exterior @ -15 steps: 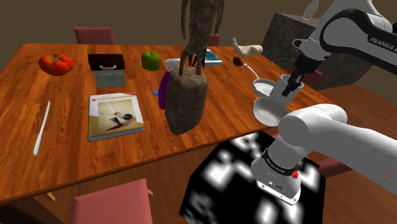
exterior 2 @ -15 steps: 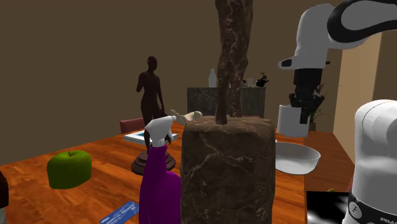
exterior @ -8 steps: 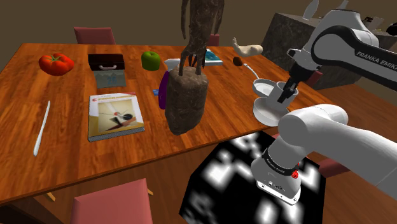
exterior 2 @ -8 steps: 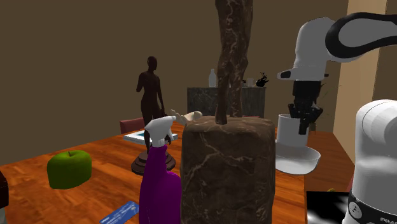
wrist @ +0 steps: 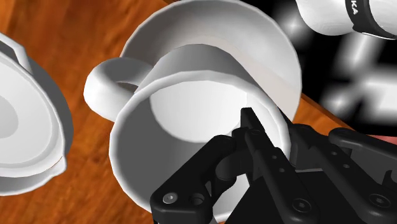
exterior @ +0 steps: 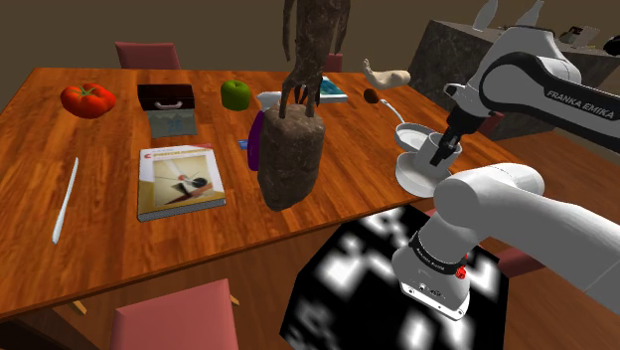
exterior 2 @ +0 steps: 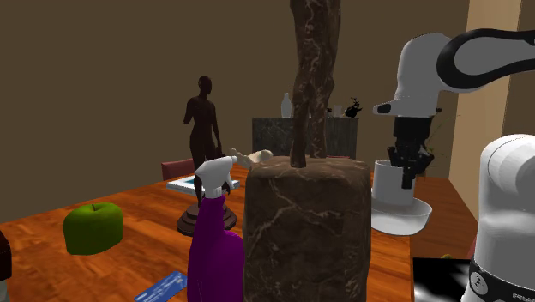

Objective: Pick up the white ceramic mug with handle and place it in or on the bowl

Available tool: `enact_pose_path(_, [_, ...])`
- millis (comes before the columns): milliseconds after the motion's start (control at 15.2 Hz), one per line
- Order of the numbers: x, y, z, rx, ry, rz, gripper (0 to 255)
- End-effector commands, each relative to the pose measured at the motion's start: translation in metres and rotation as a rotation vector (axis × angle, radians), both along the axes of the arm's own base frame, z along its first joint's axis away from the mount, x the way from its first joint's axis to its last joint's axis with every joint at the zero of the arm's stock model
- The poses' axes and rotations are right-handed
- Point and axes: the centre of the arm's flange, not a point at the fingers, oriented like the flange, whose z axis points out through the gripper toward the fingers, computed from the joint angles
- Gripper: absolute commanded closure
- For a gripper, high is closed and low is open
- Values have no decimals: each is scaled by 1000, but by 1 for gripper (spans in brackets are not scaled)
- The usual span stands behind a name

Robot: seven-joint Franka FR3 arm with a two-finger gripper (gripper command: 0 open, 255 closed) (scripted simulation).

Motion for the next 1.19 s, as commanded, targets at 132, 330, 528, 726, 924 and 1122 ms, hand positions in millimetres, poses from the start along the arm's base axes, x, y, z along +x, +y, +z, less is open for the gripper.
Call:
enact_pose_path(132, [0, 0, 0, 0, 0, 0, 0])
enact_pose_path(330, [0, 0, 0, 0, 0, 0, 0])
enact_pose_path(528, [0, 0, 13, 0, 0, 0, 0])
enact_pose_path(726, [-2, 0, 50, 0, 0, 0, 0])
enact_pose_path(924, [-2, 0, 50, 0, 0, 0, 0])
enact_pose_path(1122, [-2, 0, 50, 0, 0, 0, 0])
